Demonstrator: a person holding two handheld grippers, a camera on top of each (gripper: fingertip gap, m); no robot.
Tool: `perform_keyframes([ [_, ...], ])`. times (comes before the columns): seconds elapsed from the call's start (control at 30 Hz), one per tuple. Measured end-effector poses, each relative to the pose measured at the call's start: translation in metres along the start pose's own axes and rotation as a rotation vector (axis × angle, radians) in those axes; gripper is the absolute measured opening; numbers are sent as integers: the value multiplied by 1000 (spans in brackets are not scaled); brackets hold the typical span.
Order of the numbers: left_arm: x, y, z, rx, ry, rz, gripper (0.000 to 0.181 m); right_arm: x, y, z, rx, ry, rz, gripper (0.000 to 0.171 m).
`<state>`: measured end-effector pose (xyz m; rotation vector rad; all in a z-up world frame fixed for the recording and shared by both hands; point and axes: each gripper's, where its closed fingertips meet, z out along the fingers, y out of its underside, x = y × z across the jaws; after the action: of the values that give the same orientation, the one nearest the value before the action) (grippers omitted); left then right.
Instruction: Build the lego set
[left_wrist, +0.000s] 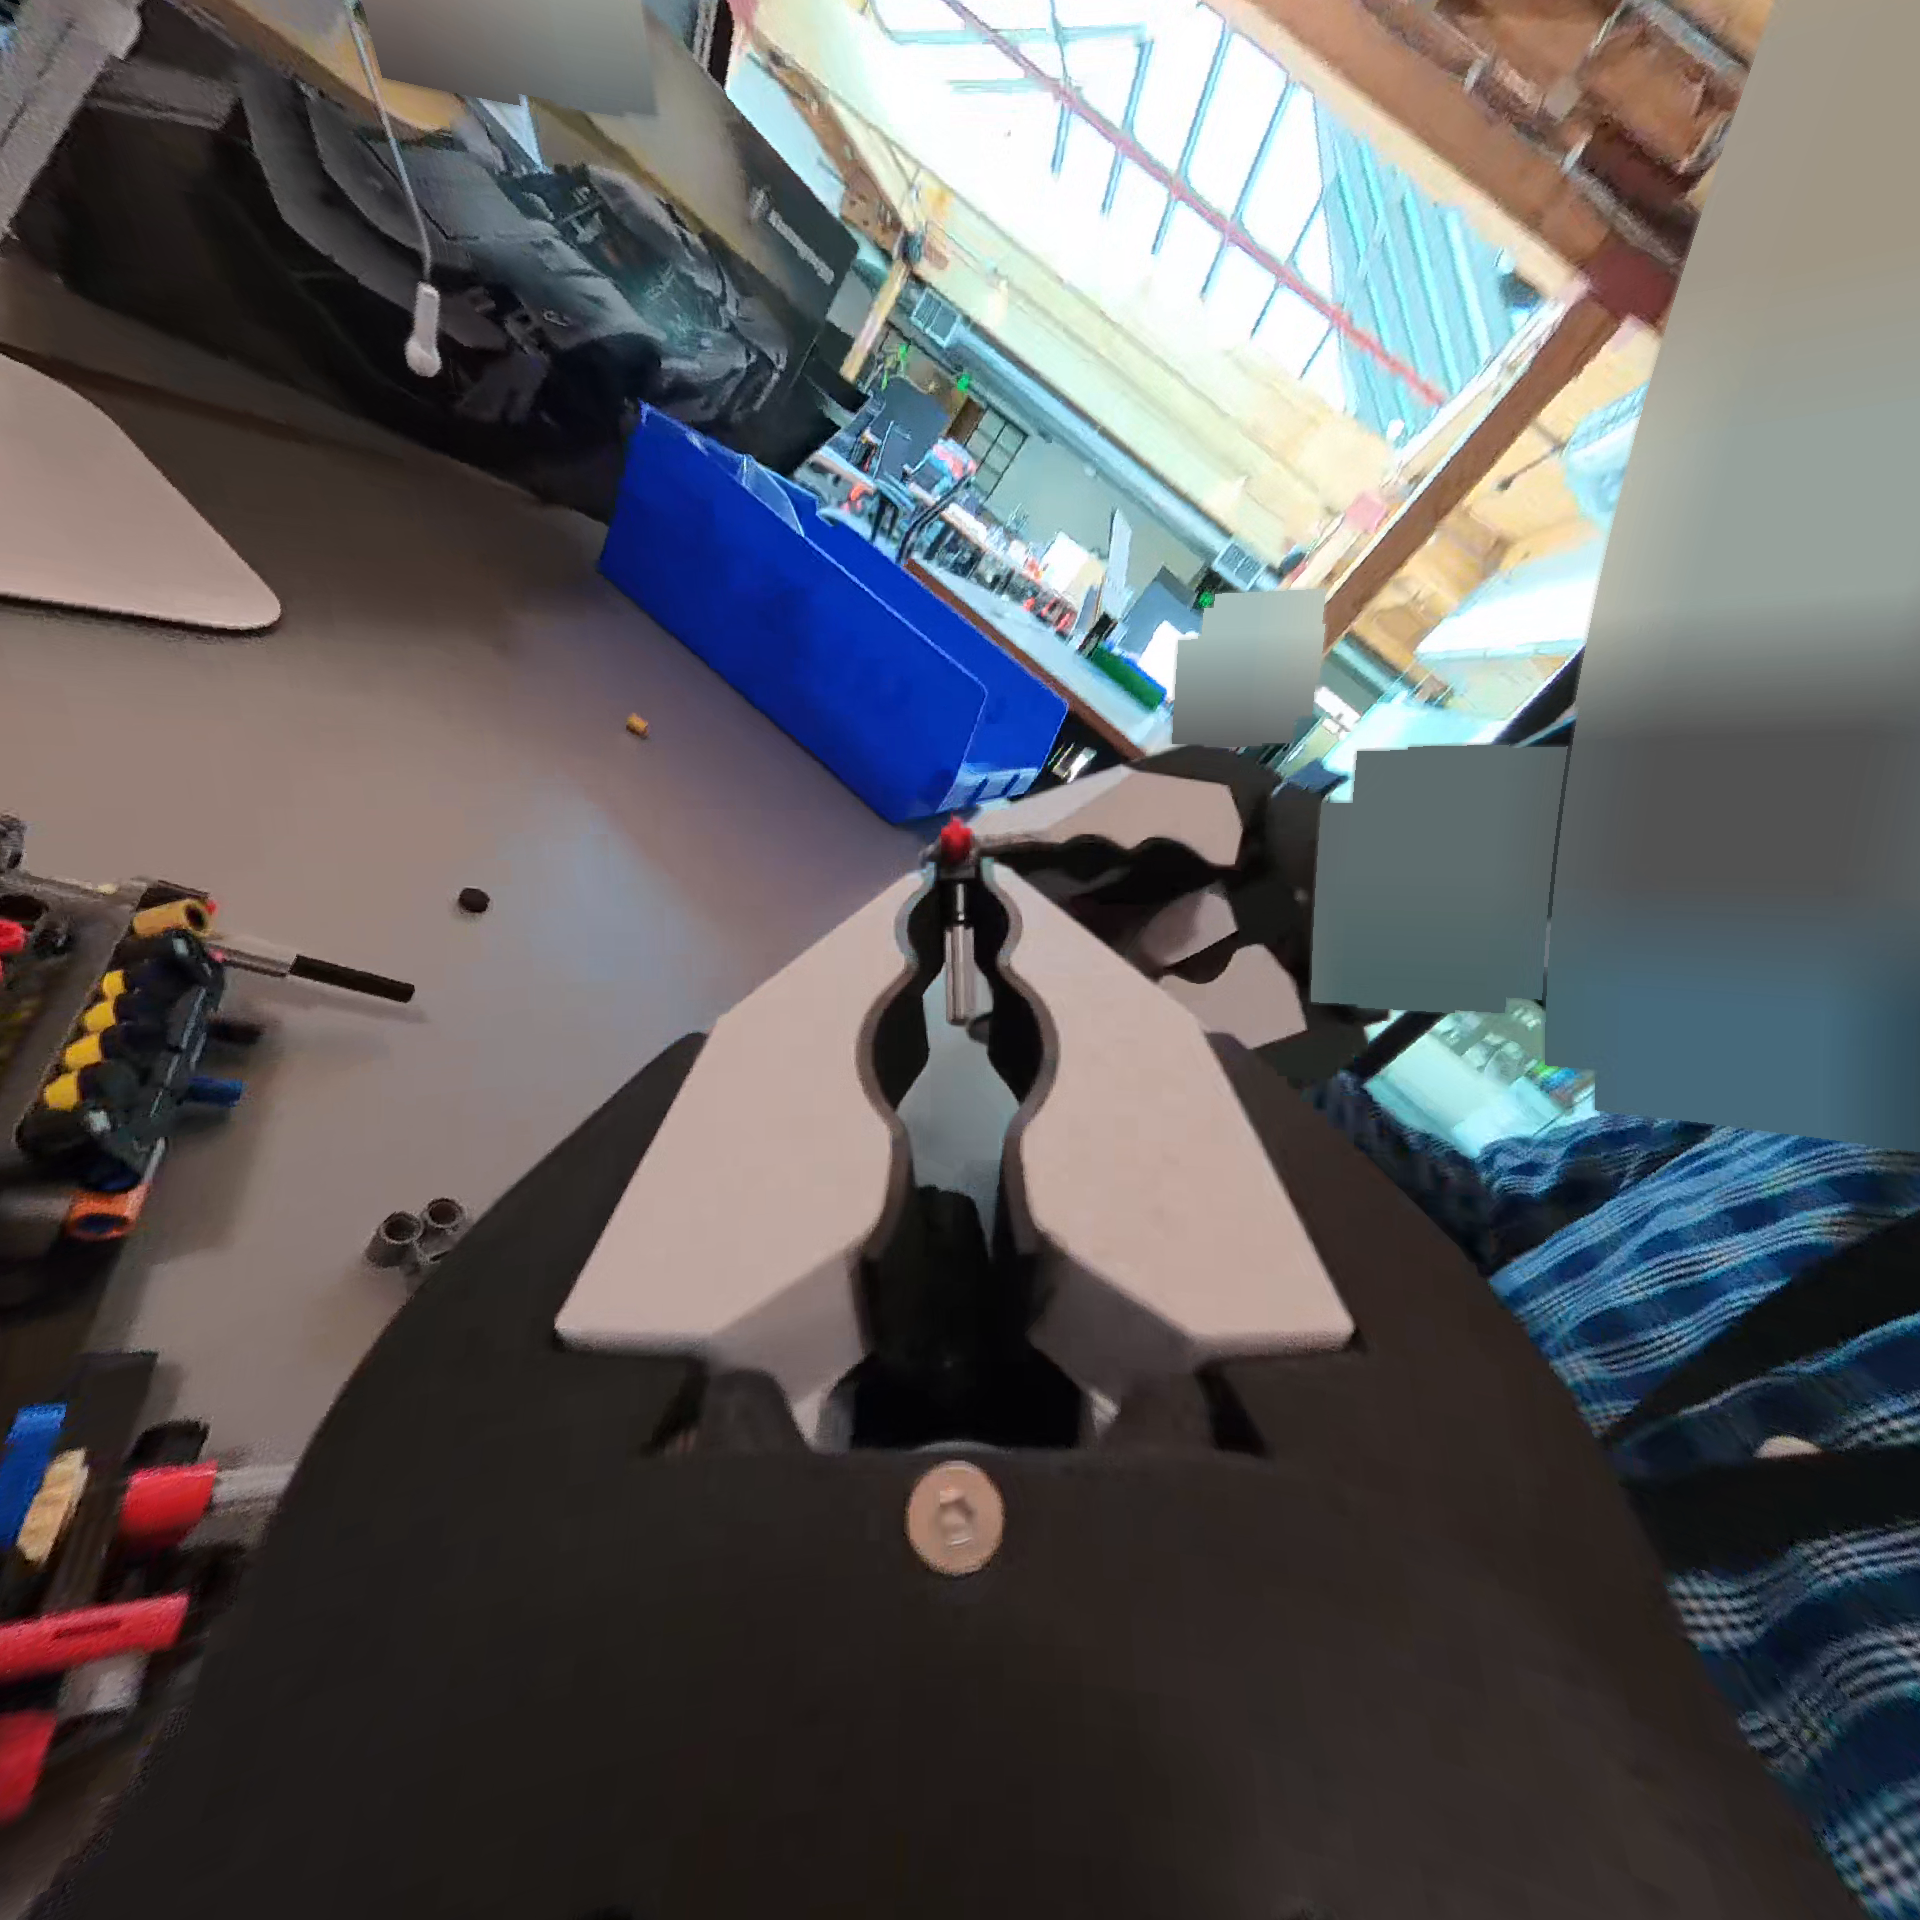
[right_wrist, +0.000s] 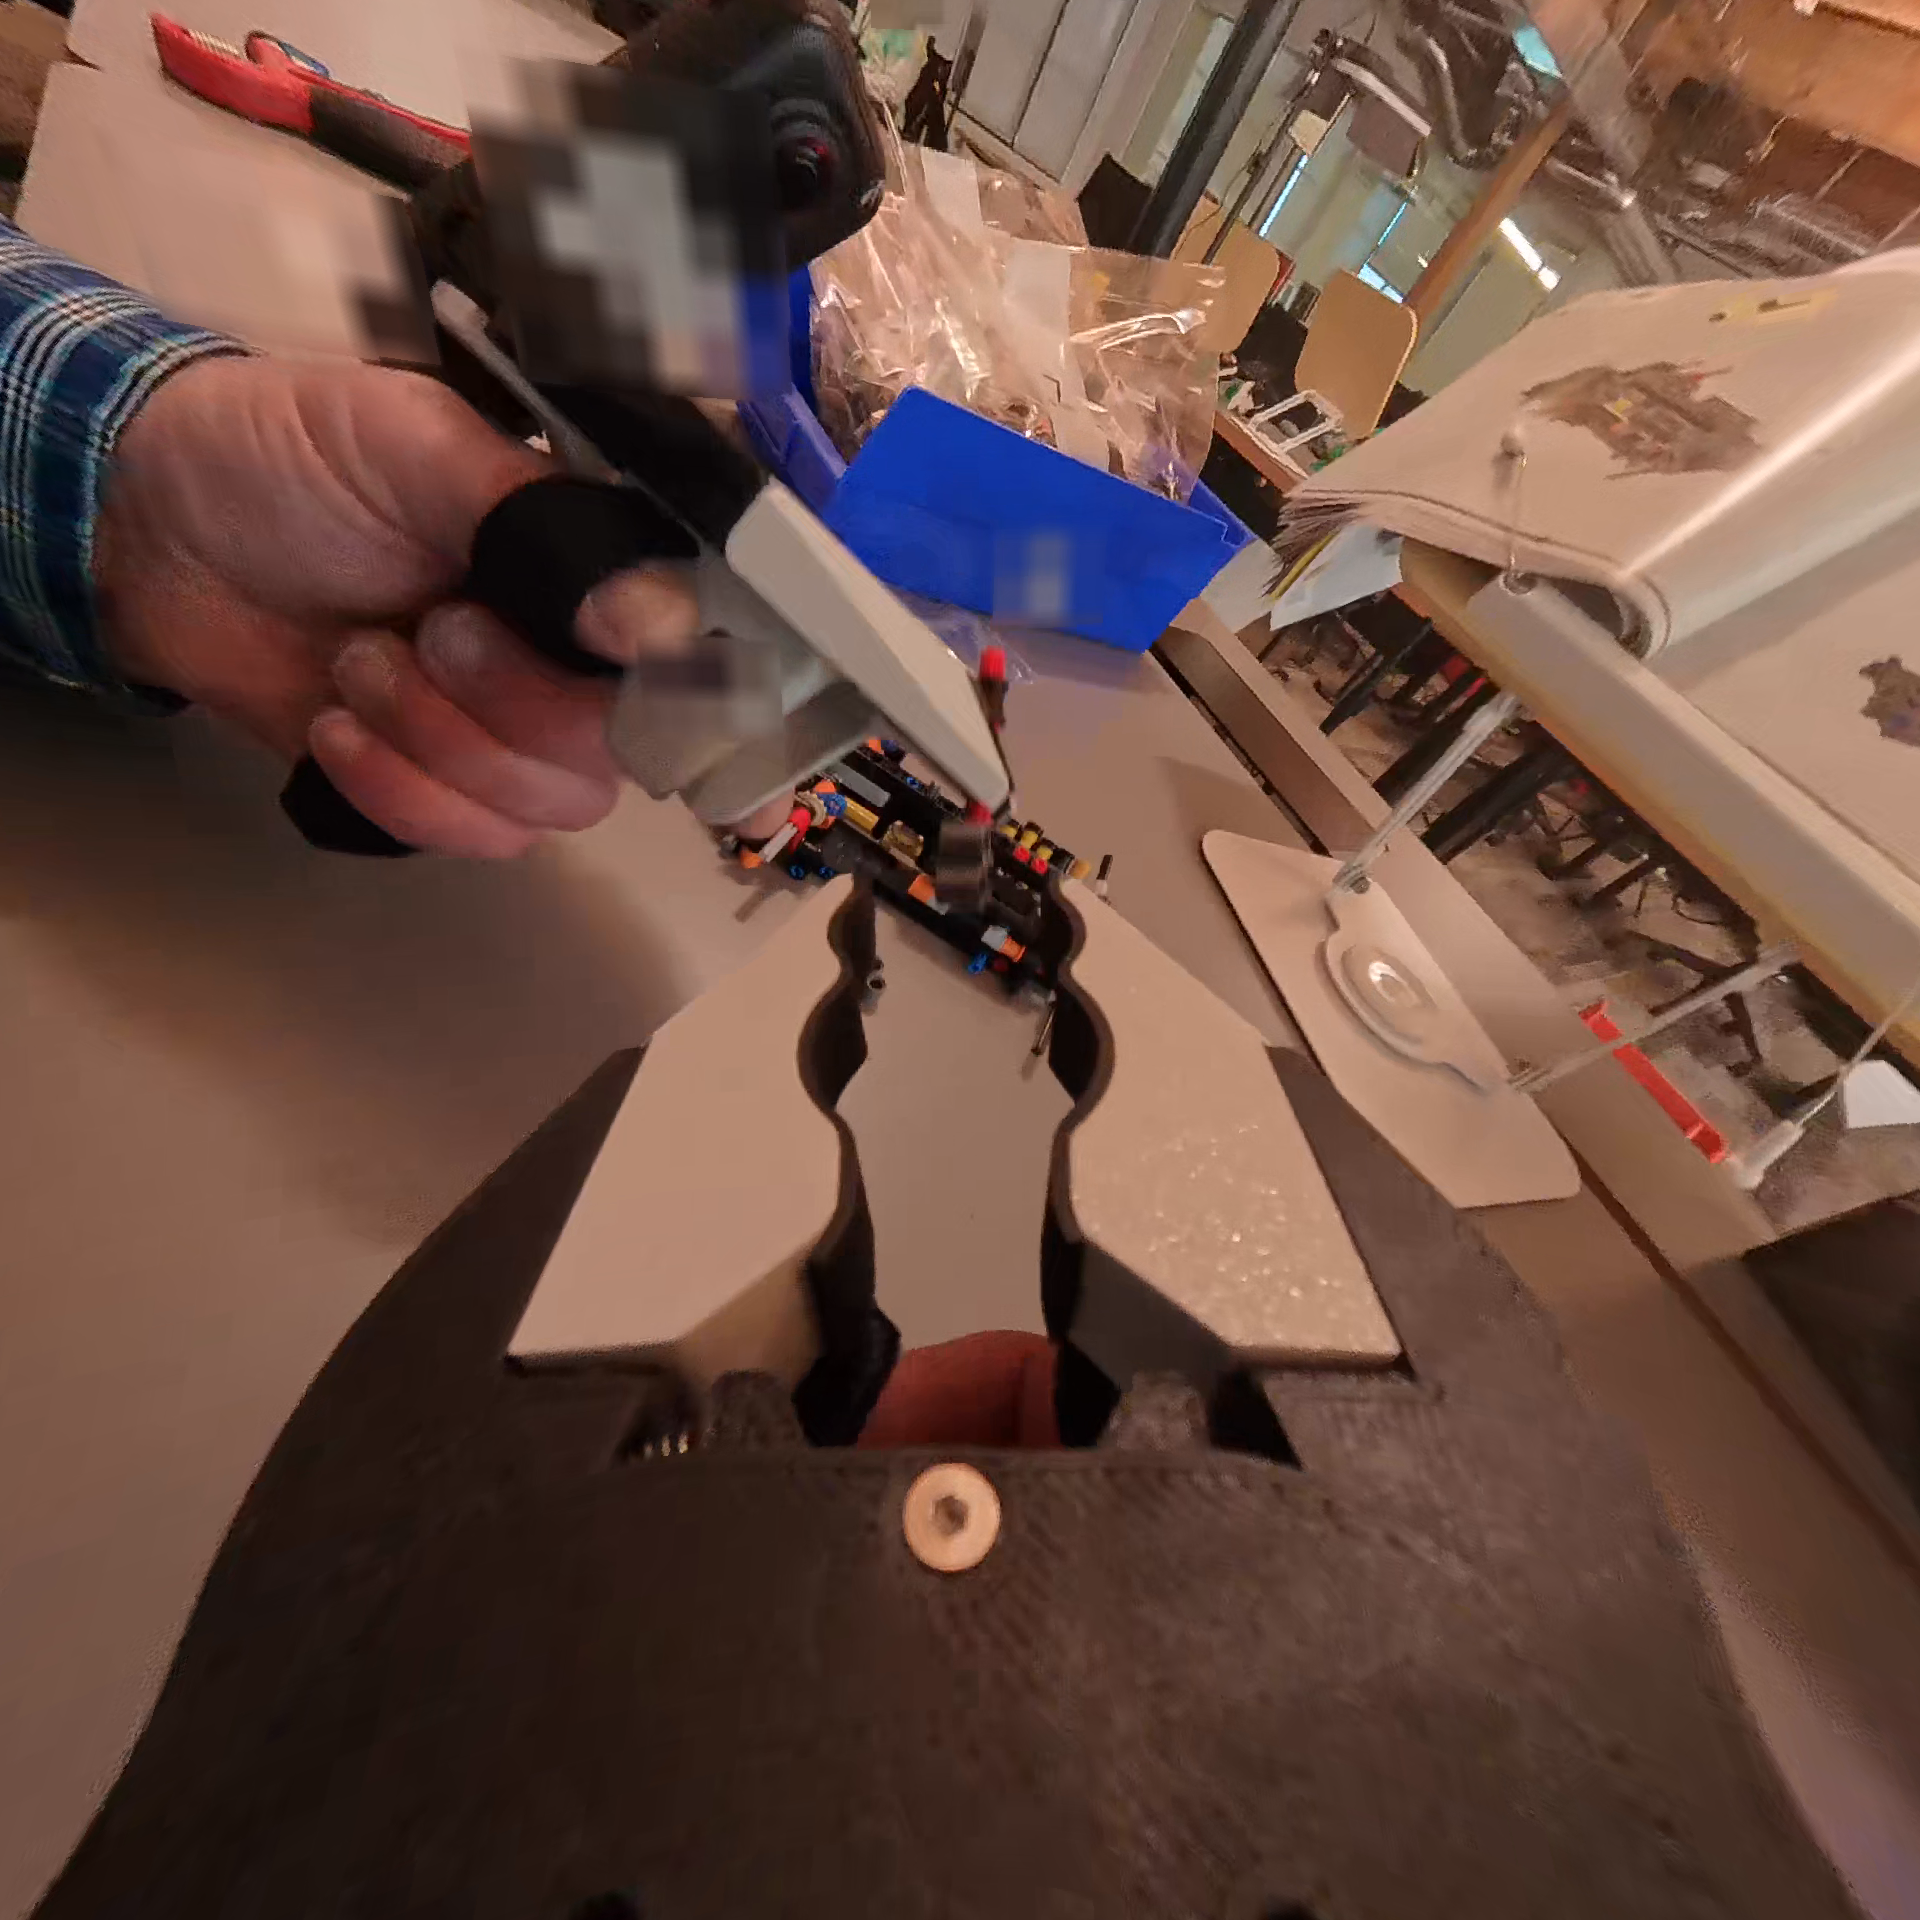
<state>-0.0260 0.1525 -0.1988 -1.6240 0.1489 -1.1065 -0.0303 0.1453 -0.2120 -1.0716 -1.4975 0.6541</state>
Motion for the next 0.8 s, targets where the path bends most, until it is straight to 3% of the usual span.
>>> perform_keyframes([
  [0.07,2,2,1,-11,-11,21,4,-2,0,7,-48,11,-48,25],
  [0.13,-4,3,2,-26,-75,95,4,3,4,13,-137,83,-128,7],
  [0.27,-8,4,1,-35,-156,171,3,6,10,16,-209,146,-175,6],
  [0.57,-11,16,4,-79,-150,82,3,-1,21,13,-155,121,-179,6],
  [0.8,-11,16,4,-79,-176,144,4,-6,39,9,-194,93,-29,5],
])
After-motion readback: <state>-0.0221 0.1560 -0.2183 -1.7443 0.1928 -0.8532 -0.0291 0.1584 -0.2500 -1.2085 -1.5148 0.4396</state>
